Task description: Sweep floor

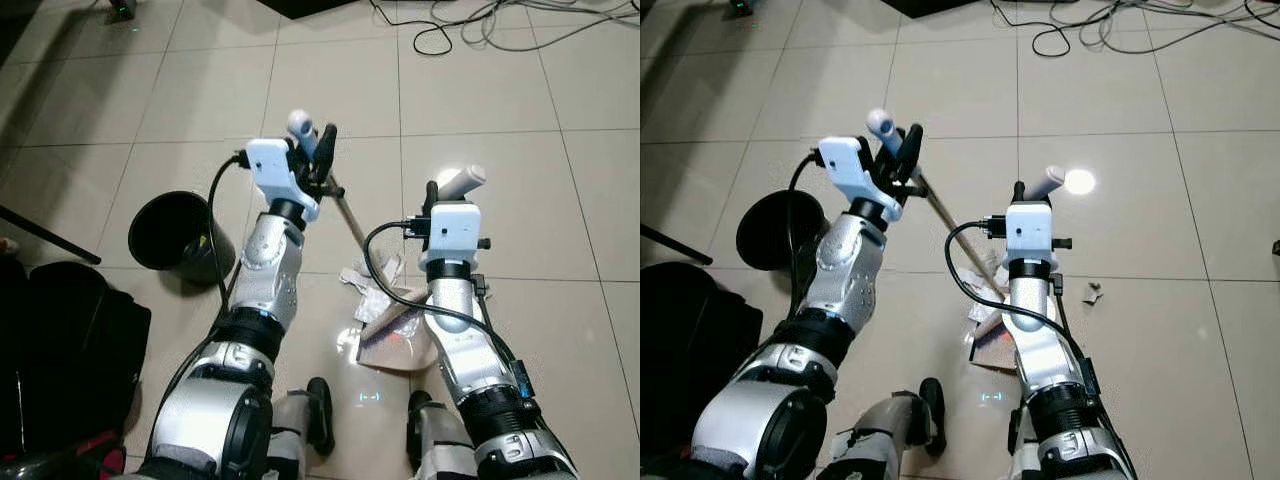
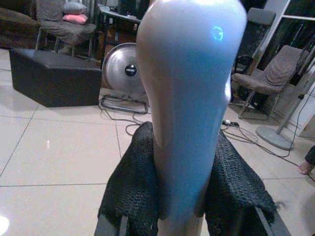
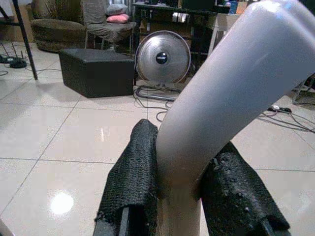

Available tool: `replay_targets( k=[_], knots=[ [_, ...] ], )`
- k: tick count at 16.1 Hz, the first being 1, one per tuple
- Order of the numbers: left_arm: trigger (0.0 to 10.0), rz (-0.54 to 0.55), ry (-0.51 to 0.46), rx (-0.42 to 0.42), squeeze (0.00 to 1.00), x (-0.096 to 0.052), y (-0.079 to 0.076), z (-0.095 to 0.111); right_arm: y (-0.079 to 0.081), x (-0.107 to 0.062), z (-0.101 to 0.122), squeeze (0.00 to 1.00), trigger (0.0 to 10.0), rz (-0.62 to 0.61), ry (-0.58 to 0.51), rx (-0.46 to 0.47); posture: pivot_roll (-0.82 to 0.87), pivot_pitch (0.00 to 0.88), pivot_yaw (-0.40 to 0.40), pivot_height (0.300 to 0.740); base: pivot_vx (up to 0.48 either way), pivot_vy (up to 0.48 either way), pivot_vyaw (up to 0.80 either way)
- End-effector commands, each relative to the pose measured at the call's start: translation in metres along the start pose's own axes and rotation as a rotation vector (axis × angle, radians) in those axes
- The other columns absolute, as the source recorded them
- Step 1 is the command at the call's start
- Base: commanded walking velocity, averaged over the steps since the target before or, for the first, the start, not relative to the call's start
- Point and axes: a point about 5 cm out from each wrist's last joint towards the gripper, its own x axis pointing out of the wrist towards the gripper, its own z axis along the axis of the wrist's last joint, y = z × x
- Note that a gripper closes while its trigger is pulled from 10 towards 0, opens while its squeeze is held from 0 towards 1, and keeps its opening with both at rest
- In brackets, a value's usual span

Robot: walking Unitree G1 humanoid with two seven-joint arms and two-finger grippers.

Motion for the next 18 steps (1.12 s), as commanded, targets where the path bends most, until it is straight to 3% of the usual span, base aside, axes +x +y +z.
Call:
replay_targets(
  k=[1, 4, 5, 6, 8, 12, 13, 16, 18],
  knots=[
    [10.0, -0.025, -0.121, 0.017, 0.0, 0.018, 0.007, 0.037, -0.001, -0.012, -0.021, 0.0, 10.0, 0.03, 0.103, -0.026, 0.08, 0.267, 0.152, 0.74, 0.0, 0.0, 0.0],
    [10.0, -0.006, -0.159, 0.057, 0.0, 0.024, 0.028, 0.061, -0.005, -0.013, -0.025, 0.0, 10.0, 0.034, 0.112, -0.023, 0.09, 0.238, 0.146, 0.74, 0.0, 0.0, 0.0],
    [10.0, 0.006, -0.152, 0.112, 0.0, 0.023, 0.046, 0.072, -0.008, -0.015, -0.03, 0.0, 10.0, 0.039, 0.121, -0.001, 0.12, 0.204, 0.14, 0.74, 0.0, 0.0, 0.0],
    [10.0, 0.016, -0.145, 0.121, 0.0, 0.022, 0.05, 0.073, -0.009, -0.016, -0.031, 0.0, 10.0, 0.044, 0.123, 0.011, 0.12, 0.204, 0.14, 0.74, 0.0, 0.0, 0.0],
    [10.0, 0.087, -0.105, 0.204, 0.0, -0.003, 0.076, 0.068, -0.007, -0.018, -0.024, 0.0, 10.0, 0.085, 0.081, 0.075, 0.1, 0.14, 0.129, 0.74, 0.0, 0.0, 0.0],
    [10.0, 0.157, 0.018, 0.285, 0.0, -0.033, 0.098, 0.052, -0.008, -0.018, -0.009, 0.0, 10.0, 0.108, 0.018, 0.153, 0.05, 0.076, 0.132, 0.74, 0.0, 0.0, 0.0],
    [10.0, 0.221, 0.064, 0.311, 0.0, -0.046, 0.109, 0.046, -0.012, -0.02, -0.003, 0.0, 10.0, 0.116, -0.007, 0.183, 0.05, 0.066, 0.133, 0.74, 0.0, 0.0, 0.0],
    [10.0, 0.334, 0.092, 0.378, 0.0, -0.06, 0.125, 0.043, -0.024, -0.027, 0.002, 0.0, 10.0, 0.086, -0.018, 0.257, 0.05, 0.041, 0.131, 0.74, 0.0, 0.0, 0.0],
    [10.0, 0.373, 0.09, 0.406, 0.0, -0.059, 0.129, 0.046, -0.032, -0.03, 0.004, 0.0, 10.0, 0.069, -0.02, 0.287, 0.05, 0.022, 0.133, 0.74, 0.0, 0.0, 0.0]
  ],
)
